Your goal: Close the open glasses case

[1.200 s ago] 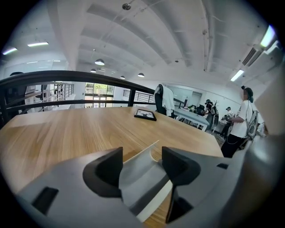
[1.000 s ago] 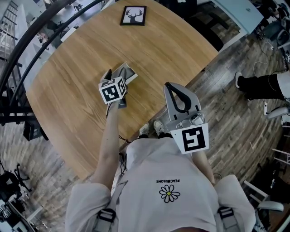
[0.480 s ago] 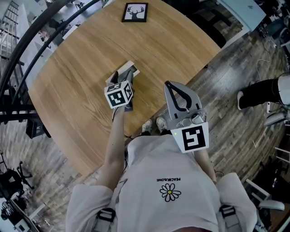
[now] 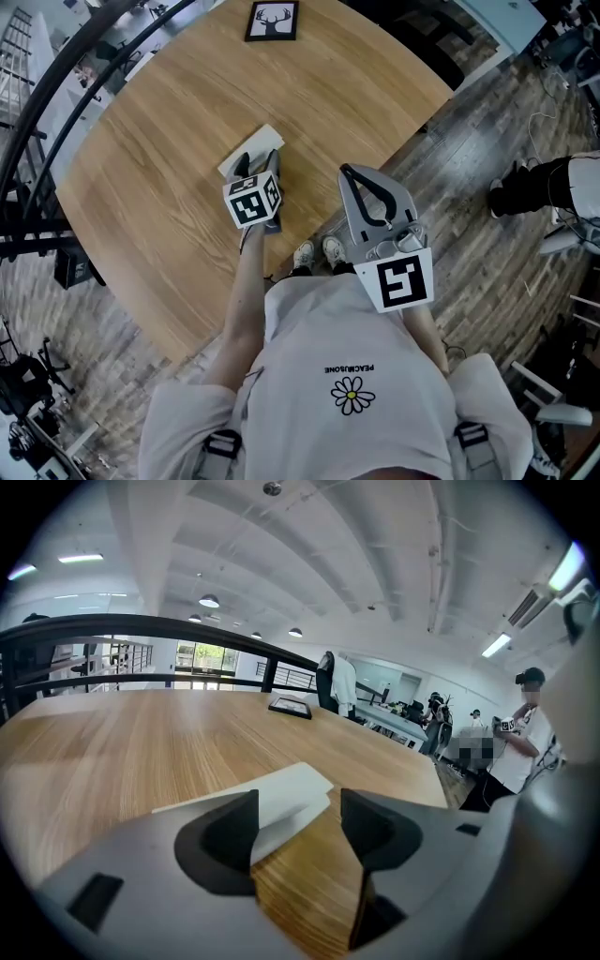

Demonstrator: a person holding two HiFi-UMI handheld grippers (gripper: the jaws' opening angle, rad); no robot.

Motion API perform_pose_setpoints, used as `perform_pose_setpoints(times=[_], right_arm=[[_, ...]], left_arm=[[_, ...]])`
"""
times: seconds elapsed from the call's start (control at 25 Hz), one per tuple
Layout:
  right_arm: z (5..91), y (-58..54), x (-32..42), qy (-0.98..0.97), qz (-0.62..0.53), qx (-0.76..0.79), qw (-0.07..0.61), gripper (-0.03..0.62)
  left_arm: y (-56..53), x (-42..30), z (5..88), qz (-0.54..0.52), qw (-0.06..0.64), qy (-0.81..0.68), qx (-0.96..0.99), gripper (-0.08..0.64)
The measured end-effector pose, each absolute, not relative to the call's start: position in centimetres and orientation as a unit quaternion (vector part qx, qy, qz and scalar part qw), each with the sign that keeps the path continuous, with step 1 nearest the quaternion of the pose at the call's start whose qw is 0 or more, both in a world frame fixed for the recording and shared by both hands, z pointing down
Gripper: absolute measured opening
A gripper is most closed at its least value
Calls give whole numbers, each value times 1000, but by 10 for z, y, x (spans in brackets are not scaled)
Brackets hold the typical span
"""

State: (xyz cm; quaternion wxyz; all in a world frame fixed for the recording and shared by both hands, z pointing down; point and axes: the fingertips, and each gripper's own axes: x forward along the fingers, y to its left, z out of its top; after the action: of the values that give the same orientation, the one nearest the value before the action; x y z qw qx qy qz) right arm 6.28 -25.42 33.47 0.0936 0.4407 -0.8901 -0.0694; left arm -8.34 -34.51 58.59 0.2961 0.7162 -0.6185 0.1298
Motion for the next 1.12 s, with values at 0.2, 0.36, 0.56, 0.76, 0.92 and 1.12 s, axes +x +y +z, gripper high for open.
perform_pose_setpoints(times=[0.2, 0.36, 0.56, 0.76, 0.92, 1.12], right_arm=[[330, -252, 64, -891, -60, 443, 79, 8], [326, -249, 70, -890, -57, 447, 78, 8], [321, -251, 68, -890, -69, 445, 74, 8], [319, -253, 69, -891, -69, 443, 66, 8], [316, -255, 68, -891, -73, 444, 62, 8], [316, -259, 68, -890, -78, 445, 58, 8]], left_arm=[[-341, -81, 593, 131, 312, -620, 708, 270], [-341, -78, 590, 127, 316, -623, 705, 272], [-356, -82, 552, 103, 279, -627, 720, 272], [-377, -79, 460, 69, 165, -638, 749, 272], [-368, -66, 374, 32, 63, -628, 775, 272], [-321, -52, 326, -31, -11, -633, 773, 154]])
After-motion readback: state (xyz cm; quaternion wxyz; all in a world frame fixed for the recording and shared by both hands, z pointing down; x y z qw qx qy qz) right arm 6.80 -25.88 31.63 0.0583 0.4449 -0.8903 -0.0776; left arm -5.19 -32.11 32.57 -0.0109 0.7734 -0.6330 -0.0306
